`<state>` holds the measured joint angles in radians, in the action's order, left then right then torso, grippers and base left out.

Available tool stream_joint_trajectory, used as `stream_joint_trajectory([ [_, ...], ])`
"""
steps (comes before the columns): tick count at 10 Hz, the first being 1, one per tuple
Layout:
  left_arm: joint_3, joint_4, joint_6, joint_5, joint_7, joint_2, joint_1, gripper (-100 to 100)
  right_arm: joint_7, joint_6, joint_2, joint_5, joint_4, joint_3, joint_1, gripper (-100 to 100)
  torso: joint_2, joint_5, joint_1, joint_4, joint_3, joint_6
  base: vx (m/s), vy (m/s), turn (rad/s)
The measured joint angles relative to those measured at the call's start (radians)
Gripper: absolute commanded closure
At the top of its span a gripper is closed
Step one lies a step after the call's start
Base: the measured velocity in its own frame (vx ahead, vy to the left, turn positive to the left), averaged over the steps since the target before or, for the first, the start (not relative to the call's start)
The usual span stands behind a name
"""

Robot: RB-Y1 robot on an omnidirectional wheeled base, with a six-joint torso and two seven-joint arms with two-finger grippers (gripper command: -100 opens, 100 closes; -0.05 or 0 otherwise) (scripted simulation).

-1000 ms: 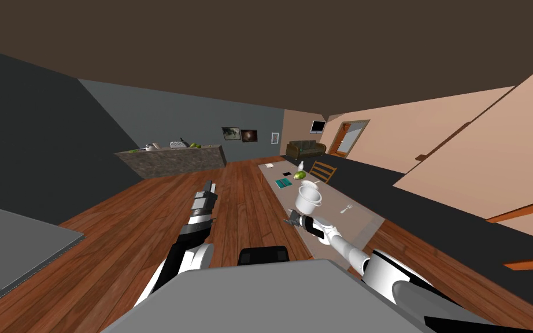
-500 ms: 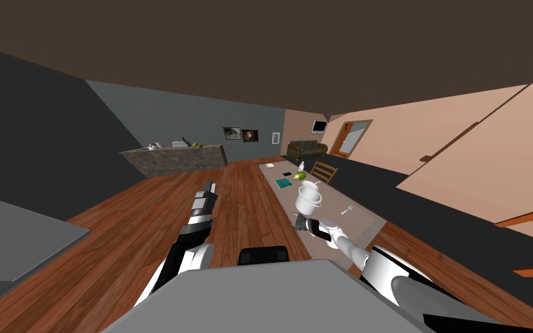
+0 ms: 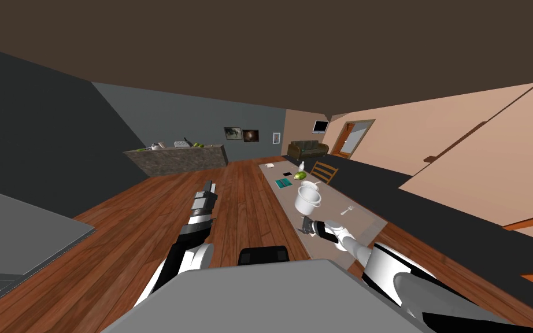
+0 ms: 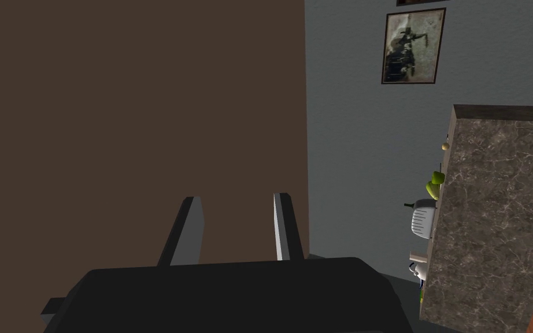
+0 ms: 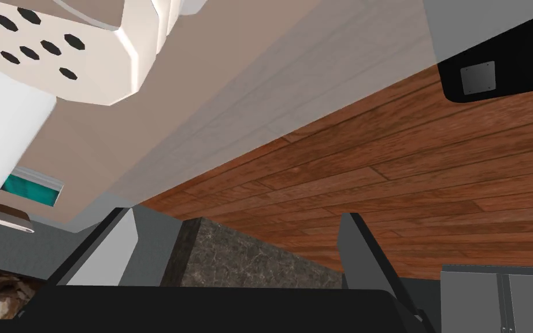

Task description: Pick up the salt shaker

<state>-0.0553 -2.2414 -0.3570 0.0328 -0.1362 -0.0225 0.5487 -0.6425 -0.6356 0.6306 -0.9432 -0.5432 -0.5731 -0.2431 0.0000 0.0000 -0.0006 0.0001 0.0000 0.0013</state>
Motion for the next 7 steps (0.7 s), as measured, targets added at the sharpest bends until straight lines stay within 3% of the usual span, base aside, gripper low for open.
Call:
stream_joint_trajectory([
  [2,0.000,0.000,0.000,0.000,0.000,0.000,0.000,0,-0.005,0.005,0.034,-0.018,0.008,-0.010,0.018,-100,0.001,-0.001,-0.002,0.000,0.000,0.000,-0.008,-0.029,0.001],
  [5,0.000,0.000,0.000,0.000,0.000,0.000,0.000,0,-0.024,0.007,0.034,-0.028,0.051,-0.014,0.010,-100,0.000,0.000,0.000,0.000,0.000,0.000,-0.002,-0.026,0.007],
  [7,0.000,0.000,0.000,0.000,0.000,0.000,0.000,0,-0.006,0.019,0.060,-0.044,0.033,-0.029,0.023,-100,0.000,0.000,-0.001,0.000,0.000,0.000,-0.004,-0.020,-0.001],
])
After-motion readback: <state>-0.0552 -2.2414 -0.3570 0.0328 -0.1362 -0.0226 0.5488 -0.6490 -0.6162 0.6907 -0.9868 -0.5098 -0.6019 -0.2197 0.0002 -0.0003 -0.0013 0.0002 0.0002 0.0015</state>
